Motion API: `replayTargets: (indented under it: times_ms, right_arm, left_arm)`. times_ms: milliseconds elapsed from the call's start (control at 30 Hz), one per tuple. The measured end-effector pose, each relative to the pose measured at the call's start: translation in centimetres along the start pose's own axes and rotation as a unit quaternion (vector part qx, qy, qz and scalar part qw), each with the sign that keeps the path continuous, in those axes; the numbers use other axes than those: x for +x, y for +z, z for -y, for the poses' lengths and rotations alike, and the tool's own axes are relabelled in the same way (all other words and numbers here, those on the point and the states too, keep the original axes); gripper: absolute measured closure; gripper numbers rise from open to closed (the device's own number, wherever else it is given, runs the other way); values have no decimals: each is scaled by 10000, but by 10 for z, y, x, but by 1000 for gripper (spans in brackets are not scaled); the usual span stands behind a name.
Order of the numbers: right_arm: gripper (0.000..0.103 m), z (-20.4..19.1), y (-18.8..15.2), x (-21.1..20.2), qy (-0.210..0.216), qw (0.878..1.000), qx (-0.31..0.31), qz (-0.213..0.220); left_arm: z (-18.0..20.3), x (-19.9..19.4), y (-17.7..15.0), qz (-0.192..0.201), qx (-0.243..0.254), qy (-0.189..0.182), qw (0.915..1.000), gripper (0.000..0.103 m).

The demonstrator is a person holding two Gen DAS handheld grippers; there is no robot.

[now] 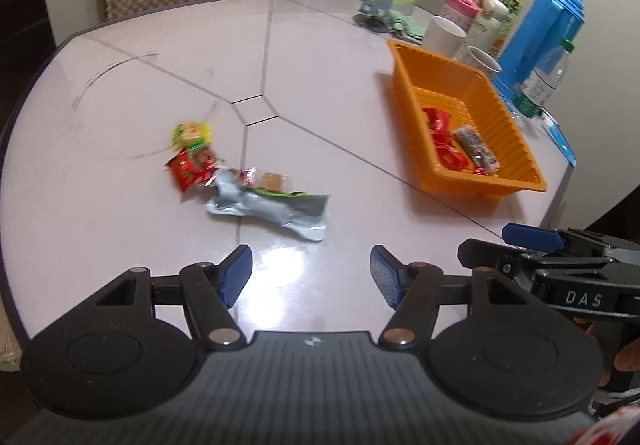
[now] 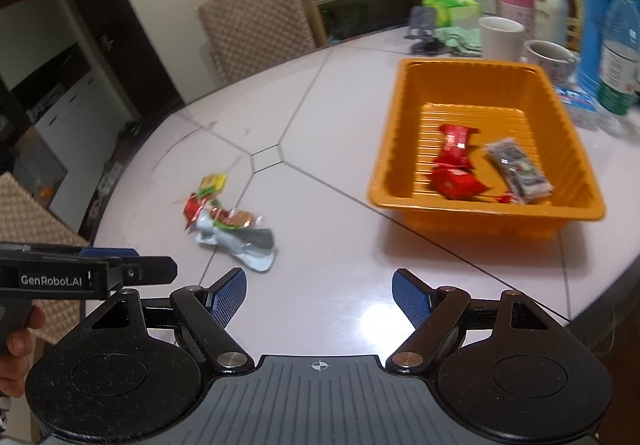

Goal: Organize snacks
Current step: 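Move both grippers to the snack pile and grasp the silver-green bag with the right gripper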

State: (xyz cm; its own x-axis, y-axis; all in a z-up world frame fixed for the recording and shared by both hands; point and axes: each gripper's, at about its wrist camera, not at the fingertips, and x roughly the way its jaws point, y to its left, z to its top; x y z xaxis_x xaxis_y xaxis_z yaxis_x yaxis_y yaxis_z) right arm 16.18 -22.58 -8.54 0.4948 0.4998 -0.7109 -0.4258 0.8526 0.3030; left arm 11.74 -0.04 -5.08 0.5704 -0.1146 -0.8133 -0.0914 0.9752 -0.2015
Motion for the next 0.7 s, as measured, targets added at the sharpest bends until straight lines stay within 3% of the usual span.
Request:
replayTargets:
  times_ms: [700]
  right_arm:
    - [24,-60,13,84,521,9891,-1361,-216]
  left_arm:
    - [-59,19,-5,-81,-454,535,9975,41]
